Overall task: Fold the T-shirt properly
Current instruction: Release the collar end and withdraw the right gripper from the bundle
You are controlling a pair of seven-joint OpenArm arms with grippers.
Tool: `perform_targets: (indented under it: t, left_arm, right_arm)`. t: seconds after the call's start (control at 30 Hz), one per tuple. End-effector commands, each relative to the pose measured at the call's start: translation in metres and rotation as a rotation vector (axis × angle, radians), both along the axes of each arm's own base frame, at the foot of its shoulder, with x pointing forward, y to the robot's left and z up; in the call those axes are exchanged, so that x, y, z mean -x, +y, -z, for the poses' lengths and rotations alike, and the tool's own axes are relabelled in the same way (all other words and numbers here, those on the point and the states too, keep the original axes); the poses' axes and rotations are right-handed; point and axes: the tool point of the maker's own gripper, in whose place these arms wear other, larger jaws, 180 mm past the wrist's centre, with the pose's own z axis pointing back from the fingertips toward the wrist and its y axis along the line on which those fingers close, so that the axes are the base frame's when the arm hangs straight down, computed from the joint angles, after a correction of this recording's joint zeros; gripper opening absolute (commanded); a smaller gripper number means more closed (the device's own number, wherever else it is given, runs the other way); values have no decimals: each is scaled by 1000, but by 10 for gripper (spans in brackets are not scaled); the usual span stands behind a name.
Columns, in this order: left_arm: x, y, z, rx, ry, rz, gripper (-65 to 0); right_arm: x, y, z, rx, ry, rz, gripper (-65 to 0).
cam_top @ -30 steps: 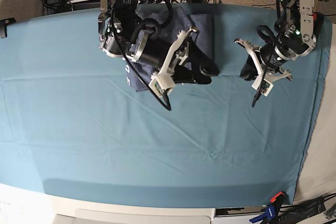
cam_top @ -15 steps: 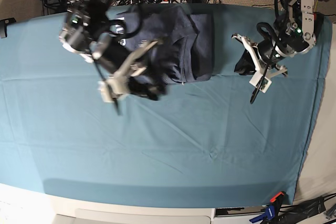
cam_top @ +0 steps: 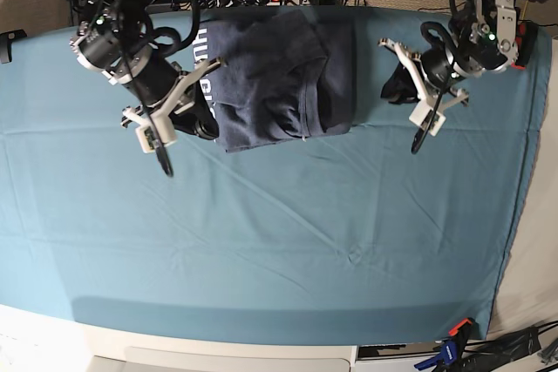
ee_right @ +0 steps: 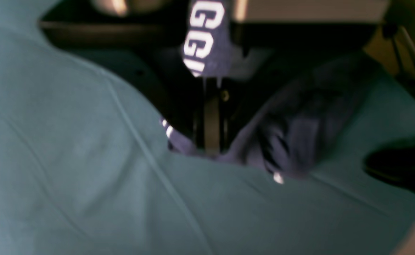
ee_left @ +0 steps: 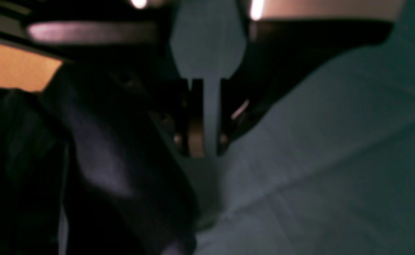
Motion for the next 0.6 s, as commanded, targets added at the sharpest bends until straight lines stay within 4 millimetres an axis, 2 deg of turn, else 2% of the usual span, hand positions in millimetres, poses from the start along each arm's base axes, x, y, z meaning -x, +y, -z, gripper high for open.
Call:
perform_targets:
  t: [0.0,0.23,0.47,0.57]
  left_arm:
    - [-4,-1,-9,17,-33,5,-567]
    - [0,-1,-7,17,-23,4,-567]
    - [0,-1,-7,18,-24,4,-567]
    - [0,-1,-7,17,-24,4,-567]
  right_arm:
    - [-6,2,-11,-7,-48,8,-650]
    - [-11,-3,13,111,29,101,-650]
    - [-10,-10,90,269,241,101,-650]
    - [-21,-4,109,277,264,74,-650]
